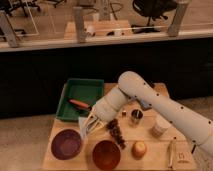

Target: Wipe purple bowl with towel

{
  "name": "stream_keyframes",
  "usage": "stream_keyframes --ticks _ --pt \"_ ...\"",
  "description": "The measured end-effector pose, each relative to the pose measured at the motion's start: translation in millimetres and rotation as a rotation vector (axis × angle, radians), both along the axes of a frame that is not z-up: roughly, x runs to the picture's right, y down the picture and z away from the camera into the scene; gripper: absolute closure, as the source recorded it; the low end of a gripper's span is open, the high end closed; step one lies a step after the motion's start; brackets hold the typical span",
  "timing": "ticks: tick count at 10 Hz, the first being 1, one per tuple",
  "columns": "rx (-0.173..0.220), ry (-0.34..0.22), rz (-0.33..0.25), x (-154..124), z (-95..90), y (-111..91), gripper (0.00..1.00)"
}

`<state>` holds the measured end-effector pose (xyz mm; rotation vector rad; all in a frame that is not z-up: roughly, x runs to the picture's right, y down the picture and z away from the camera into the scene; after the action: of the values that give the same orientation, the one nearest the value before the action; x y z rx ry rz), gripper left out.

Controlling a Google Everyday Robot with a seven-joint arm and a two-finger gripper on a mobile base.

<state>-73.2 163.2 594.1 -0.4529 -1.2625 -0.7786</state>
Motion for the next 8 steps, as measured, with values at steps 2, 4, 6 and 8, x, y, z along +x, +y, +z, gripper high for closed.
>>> stream_keyframes --ticks 2,4,6,8 --pt "0.001 0.000 -0.008 0 0.1 2 1.00" --pt "0.002 -0.001 -0.013 -1 0.3 2 1.00" --pt "0.009 0.003 -0.090 -15 4.1 12 1.00" --pt "0.019 -0.003 -0.176 -48 10.9 28 1.00"
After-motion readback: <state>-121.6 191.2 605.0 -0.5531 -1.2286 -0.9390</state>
